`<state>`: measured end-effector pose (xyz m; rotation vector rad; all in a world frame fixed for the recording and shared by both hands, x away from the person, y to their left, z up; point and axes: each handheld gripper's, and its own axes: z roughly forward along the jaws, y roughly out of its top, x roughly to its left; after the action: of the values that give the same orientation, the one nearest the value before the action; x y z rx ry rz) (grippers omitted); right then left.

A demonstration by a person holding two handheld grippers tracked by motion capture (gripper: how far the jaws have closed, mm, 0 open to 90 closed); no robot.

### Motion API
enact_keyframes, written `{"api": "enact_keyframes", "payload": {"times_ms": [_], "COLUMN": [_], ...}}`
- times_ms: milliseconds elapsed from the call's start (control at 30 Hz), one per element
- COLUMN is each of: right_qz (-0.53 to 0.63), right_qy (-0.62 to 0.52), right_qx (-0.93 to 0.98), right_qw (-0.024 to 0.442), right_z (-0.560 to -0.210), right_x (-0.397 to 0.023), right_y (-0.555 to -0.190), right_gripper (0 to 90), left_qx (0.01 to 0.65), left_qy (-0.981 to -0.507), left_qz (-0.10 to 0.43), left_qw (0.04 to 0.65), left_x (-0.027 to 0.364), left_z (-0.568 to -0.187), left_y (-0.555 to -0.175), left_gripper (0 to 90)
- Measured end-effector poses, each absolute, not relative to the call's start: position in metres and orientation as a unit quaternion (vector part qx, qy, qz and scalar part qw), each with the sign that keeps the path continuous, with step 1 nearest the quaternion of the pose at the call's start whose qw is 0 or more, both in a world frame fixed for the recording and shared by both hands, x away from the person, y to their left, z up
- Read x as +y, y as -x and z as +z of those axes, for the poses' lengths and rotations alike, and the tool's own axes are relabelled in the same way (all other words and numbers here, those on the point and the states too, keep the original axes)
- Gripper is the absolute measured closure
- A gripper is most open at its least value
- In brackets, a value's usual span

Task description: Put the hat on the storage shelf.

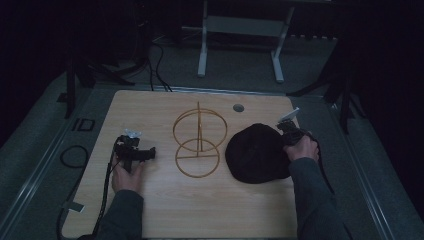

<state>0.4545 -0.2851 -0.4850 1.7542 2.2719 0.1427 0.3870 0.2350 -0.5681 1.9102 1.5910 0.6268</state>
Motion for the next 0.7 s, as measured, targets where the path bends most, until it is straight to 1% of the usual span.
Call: {"api": "enact_keyframes", "payload": {"times_ms": [333,700], "right_qz": [0.049,0.038], "right_qy": [-0.604,-0.603], "right_qx": [0.786,0.785], "right_qw": [0.122,0.135], "right_z": [-0.476,-0.456], "right_x": [-0.286,-0.287], "right_y": [-0.461,-0.465], "right_gripper": [81.0,81.0], "left_qx": [0.595,0.595], "left_qy": [-0.714,-0.714], "left_qz": [0.234,0.234], "left_qw": [0.285,0.285], "left_x": [0.235,0.235], "left_z": [-0.568,-0.568], "left_y": [-0.387,-0.387], "left_gripper": [1.0,1.0]}}
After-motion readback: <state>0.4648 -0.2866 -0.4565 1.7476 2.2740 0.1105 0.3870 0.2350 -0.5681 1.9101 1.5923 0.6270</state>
